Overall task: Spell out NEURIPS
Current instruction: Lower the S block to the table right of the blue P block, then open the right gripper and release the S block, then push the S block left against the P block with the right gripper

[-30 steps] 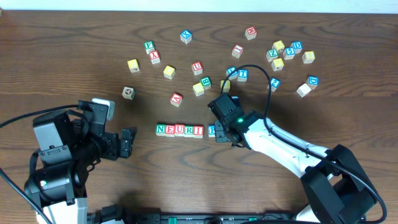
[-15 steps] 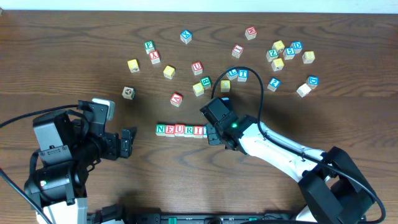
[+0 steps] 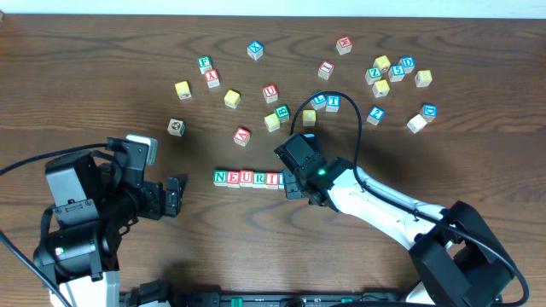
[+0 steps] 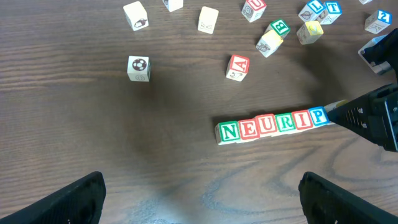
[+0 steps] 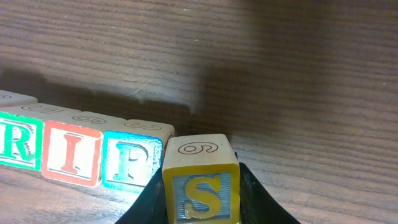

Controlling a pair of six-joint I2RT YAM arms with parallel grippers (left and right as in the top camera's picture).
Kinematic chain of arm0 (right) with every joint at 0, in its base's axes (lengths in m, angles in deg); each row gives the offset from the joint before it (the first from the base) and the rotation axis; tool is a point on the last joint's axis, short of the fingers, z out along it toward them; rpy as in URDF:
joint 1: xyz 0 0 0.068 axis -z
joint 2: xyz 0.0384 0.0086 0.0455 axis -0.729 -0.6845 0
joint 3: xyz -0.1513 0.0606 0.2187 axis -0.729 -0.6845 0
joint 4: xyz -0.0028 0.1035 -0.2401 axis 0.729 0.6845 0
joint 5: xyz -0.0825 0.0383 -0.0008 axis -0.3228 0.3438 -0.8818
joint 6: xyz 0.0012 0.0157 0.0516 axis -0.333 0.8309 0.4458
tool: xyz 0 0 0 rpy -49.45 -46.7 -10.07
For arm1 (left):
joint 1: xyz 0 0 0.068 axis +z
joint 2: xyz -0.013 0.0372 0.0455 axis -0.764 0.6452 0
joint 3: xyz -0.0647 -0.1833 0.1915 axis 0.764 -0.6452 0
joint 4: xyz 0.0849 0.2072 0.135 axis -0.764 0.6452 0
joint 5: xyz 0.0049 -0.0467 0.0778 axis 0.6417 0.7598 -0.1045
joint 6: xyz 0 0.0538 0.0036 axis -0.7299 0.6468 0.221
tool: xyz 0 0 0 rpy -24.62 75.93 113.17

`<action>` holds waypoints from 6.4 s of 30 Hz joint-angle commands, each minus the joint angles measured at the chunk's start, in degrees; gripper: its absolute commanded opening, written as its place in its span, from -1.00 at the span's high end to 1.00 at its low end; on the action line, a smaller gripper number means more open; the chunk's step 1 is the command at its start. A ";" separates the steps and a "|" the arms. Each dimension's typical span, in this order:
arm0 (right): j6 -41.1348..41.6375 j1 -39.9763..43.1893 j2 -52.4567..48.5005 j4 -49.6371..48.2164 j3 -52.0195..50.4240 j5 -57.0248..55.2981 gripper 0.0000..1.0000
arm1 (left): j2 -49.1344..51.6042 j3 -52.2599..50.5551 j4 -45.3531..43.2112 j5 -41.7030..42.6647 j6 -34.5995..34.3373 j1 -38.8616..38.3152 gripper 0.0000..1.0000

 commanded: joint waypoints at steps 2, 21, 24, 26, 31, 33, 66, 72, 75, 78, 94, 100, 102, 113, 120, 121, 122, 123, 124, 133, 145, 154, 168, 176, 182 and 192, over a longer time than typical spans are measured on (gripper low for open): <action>1.16 -0.42 -0.52 -0.31 0.79 0.35 0.98 | -0.04 1.09 -0.20 0.70 0.96 0.28 -0.95; 1.79 -0.37 -0.52 1.20 0.79 -1.95 0.98 | -0.04 1.09 -0.20 0.70 0.94 0.28 -0.95; 2.49 -0.39 -0.52 1.42 0.79 -1.95 0.98 | -0.04 1.09 -0.20 0.70 0.96 0.28 -0.95; 2.86 -0.39 -0.52 1.86 0.79 -1.95 0.98 | -0.04 1.09 -0.20 0.70 0.96 0.28 -0.95; 4.35 -0.37 -0.52 2.32 0.79 -2.80 0.97 | -0.04 1.09 -0.20 0.70 0.94 0.28 -0.95; 4.66 -0.37 -0.52 2.29 0.79 -2.99 0.98 | -0.04 1.09 -0.20 0.70 0.96 0.28 -0.95; 5.84 -0.35 -3.06 0.39 0.81 -4.52 0.50 | -0.04 1.09 -0.20 0.70 0.96 0.28 -0.95; 5.84 -0.35 -3.06 0.39 0.81 -4.52 0.20 | -0.04 1.09 -0.20 0.70 0.94 0.28 -0.95; 5.84 -0.35 -3.06 0.44 0.81 -4.52 0.21 | -0.04 1.09 -0.20 0.70 0.96 0.28 -0.95; 5.84 -0.35 -3.06 0.46 0.81 -4.55 0.21 | -0.04 1.09 -0.20 0.70 0.96 0.28 -0.95; 4.96 -0.35 -0.26 4.20 5.03 -8.35 0.20 | -0.04 1.09 -0.20 0.70 0.96 0.28 -0.95; 4.98 -0.35 2.03 6.97 6.21 -12.31 0.24 | -0.04 1.09 -0.20 0.70 0.96 0.28 -0.95; 5.01 -0.33 2.21 7.58 6.21 -13.68 0.33 | -0.04 1.09 -0.20 0.70 0.96 0.28 -0.95; 7.37 1.01 2.19 12.50 5.84 -17.31 0.98 | -0.04 1.09 -0.20 0.70 0.96 0.28 -0.95; 8.90 0.94 2.16 11.74 2.89 -16.65 0.98 | -0.04 1.09 -0.20 0.70 0.96 0.28 -0.95; 8.90 0.94 2.16 11.32 2.49 -16.20 0.98 | -0.04 1.09 -0.20 0.70 0.96 0.28 -0.95; 8.87 0.94 2.19 10.82 2.08 -15.56 0.98 | -0.04 1.09 -0.20 0.70 0.96 0.28 -0.95; 8.90 0.94 2.16 10.40 1.77 -14.99 0.98 | -0.04 1.09 -0.20 0.70 0.96 0.28 -0.95; 8.90 0.92 2.16 10.14 1.53 -14.49 0.97 | -0.04 1.09 -0.20 0.70 0.96 0.28 -0.95; 8.87 0.83 2.16 8.90 0.63 -14.27 0.98 | -0.04 1.09 -0.20 0.70 0.96 0.28 -0.95; 8.87 0.72 2.14 2.43 -3.37 -11.91 0.98 | -0.04 1.09 -0.20 0.70 0.96 0.28 -0.95; 8.85 -0.42 2.14 2.21 -3.37 -9.97 0.98 | -0.04 1.09 -0.20 0.70 0.96 0.28 -0.95; 8.85 -1.46 2.14 0.90 -3.39 -9.14 0.98 | -0.04 1.09 -0.20 0.70 0.96 0.28 -0.95; 8.81 -1.46 2.14 0.22 -3.37 -8.35 0.98 | -0.04 1.09 -0.20 0.70 0.96 0.28 -0.95; 8.55 -1.53 2.14 -0.55 -3.39 -7.43 0.98 | -0.04 1.09 -0.20 0.70 0.96 0.28 -0.95; 8.35 -1.53 2.14 -0.59 -3.39 -7.41 0.98 | -0.04 1.09 -0.20 0.70 0.94 0.28 -0.95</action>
